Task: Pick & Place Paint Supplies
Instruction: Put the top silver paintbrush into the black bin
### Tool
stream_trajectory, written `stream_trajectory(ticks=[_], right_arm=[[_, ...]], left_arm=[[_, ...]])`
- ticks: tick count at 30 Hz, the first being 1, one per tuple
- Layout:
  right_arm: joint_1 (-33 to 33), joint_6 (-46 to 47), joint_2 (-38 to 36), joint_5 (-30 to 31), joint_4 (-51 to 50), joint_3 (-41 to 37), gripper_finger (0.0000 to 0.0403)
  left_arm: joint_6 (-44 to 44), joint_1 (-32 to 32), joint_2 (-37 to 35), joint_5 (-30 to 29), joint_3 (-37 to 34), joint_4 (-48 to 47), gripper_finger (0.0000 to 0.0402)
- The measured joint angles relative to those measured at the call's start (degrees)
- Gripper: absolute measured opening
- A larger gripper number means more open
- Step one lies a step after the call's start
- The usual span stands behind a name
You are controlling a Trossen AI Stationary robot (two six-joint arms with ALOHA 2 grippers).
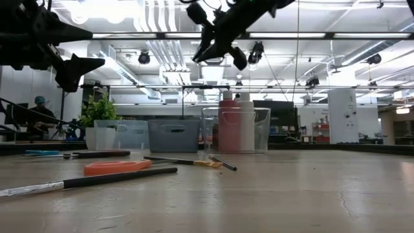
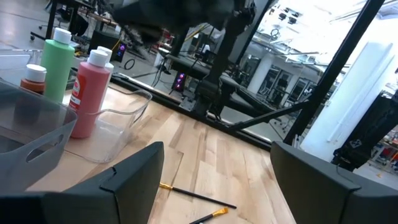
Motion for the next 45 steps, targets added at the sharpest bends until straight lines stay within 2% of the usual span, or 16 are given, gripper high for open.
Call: stream_trajectory(ticks=[8, 17, 26, 33, 45], right_arm=[[-4.2, -3.6, 8.9, -3.0, -1.7, 10.4, 0.0022], [-5.2, -3.6, 22.9, -1.6, -20.2, 30.0, 0.0022], [-6.4, -4.2, 34.1, -1.7, -30.9, 45.5, 0.0022], [-7.9, -3.5, 36.9, -4.7, -32.5, 48.3, 0.0022], [-8.8, -1.6, 37.1, -8.3, -32.0, 44.3, 0.0022]], left_arm=[[0.0, 0.0, 0.4, 0.0, 0.0, 0.0, 0.0303], [0.0, 0.0, 1.2, 0.1, 0.0, 0.0, 0.0303], [0.0, 0.0, 2.0, -0.1, 0.0, 0.0, 0.0303], [0.1, 0.0, 3.3, -0.3, 0.0, 0.0, 0.0303], [0.0, 0.1, 4.9, -1.6, 0.0, 0.1, 0.0303]])
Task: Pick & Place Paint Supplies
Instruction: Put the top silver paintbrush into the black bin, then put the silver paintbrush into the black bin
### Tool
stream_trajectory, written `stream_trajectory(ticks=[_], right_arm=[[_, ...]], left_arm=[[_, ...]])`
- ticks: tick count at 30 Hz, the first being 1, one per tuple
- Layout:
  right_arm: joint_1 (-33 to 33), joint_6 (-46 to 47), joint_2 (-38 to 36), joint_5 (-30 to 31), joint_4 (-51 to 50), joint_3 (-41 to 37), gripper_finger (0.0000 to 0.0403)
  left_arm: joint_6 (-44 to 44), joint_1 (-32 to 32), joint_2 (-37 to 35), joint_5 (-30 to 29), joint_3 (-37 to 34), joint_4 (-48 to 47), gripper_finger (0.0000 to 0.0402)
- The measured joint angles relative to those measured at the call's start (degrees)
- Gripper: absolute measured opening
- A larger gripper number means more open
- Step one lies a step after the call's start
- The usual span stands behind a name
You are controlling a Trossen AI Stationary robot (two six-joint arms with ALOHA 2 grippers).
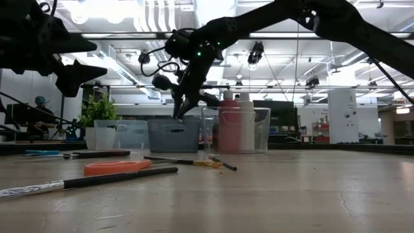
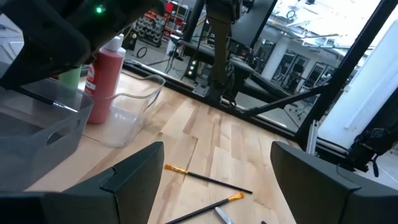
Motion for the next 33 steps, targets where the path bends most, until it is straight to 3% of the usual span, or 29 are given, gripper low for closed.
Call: stream_trajectory(ticks=[6, 15, 24, 33], right_arm=[[-0.1, 0.2, 0.0, -0.1, 0.0, -0.1, 0.0033], [0.0, -1.8, 0.0, -0.1, -0.1, -0.1, 0.0105], [0.2, -3.7, -0.6, 0.1, 3.4, 0.4, 0.0109], [2.1, -10.1, -2.1, 0.8, 4.3, 6.1, 0.0109]], left_arm=[[0.0, 0.0, 0.0, 0.0, 0.0, 0.0, 0.0303], [0.0, 0.0, 0.0, 0.0, 0.0, 0.0, 0.0303], [0.0, 0.0, 0.0, 0.0, 0.0, 0.0, 0.0303], [0.0, 0.0, 0.0, 0.0, 0.0, 0.0, 0.0303]])
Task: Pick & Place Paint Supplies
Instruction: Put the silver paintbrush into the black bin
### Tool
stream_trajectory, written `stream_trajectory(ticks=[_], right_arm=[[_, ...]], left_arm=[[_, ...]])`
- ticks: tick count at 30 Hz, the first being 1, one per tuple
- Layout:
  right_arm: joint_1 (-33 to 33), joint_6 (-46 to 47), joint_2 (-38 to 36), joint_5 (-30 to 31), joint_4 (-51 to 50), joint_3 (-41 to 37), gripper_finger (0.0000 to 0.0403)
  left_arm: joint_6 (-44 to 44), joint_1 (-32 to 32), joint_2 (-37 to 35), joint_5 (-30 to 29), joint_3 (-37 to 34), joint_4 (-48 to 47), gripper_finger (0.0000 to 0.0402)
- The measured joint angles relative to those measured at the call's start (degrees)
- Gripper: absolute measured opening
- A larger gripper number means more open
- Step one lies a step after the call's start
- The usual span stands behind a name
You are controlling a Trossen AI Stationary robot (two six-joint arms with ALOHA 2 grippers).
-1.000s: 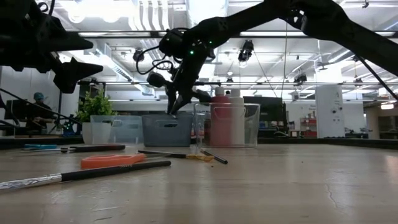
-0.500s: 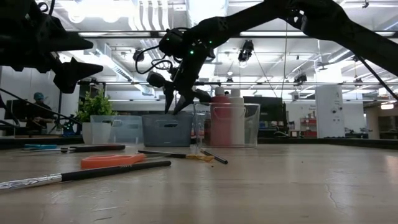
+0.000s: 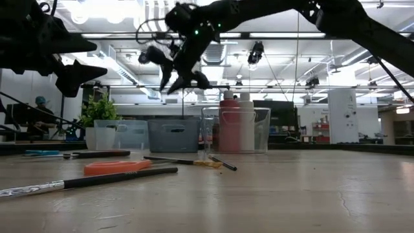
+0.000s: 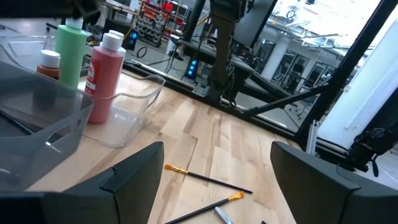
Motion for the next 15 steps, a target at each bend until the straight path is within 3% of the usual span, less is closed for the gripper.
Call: stream_trajectory(ticks=[15], right_arm=[[13.4, -15.9, -7.3, 10.4, -2.5, 2.4, 0.0109]], left_arm=[[0.0, 0.0, 0.0, 0.0, 0.0, 0.0, 0.0303]])
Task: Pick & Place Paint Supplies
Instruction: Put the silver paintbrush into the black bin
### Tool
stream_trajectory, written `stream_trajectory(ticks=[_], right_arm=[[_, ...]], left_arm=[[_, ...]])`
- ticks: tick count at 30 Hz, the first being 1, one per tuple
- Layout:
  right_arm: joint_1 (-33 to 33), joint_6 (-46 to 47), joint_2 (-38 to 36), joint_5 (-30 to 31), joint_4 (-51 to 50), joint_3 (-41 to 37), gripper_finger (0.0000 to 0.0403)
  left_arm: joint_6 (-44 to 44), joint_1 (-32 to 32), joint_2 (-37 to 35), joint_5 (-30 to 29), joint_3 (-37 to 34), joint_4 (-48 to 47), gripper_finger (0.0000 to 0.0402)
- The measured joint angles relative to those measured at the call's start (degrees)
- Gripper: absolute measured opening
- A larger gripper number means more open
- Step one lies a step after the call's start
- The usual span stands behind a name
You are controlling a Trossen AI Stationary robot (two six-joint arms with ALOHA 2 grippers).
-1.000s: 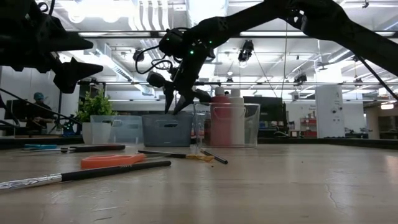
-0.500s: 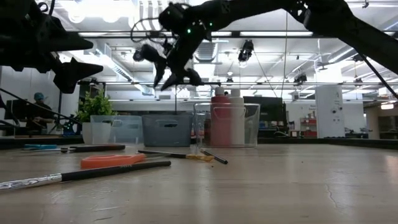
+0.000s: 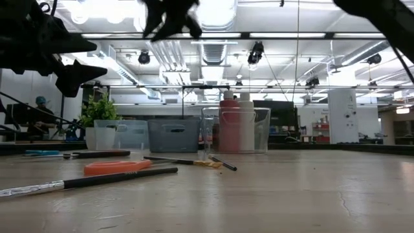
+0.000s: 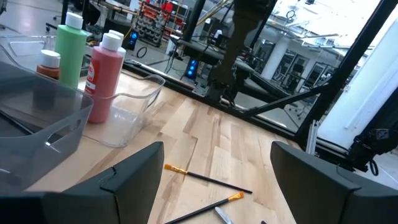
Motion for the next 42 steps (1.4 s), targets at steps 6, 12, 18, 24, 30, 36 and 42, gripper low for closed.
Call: stream_trajectory(ticks=[6, 12, 18, 24, 30, 36, 42], right_arm=[[3.7, -3.0, -2.7, 0.3, -2.5, -0.9, 0.0109], [6.7, -4.9, -6.1, 0.1, -2.3, -5.2, 0.0109], [9.0, -8.2, -12.0, -4.3, 0.1, -15.6, 0.0109], [9.8, -16.4, -21.6, -22.6, 13.8, -32.5, 0.0109], [9.3, -24.0, -27.2, -41.9, 27.3, -46.5, 0.0109], [10.3, -35.1, -27.3, -49.6, 32.0, -53.8, 0.0109], [13.6, -39.4, -24.3, -50.0, 36.2, -56.1, 0.0109]], left_arm=[[0.0, 0.0, 0.0, 0.0, 0.0, 0.0, 0.0303], [0.0, 0.0, 0.0, 0.0, 0.0, 0.0, 0.0303], [0.0, 0.0, 0.0, 0.1, 0.0, 0.0, 0.0303], [0.0, 0.0, 0.0, 0.1, 0.0, 0.0, 0.0303], [0.0, 0.0, 0.1, 0.2, 0.0, 0.0, 0.0303], [0.0, 0.0, 0.6, 0.2, 0.0, 0.0, 0.0303], [0.0, 0.0, 0.8, 0.2, 0.0, 0.0, 0.0303]])
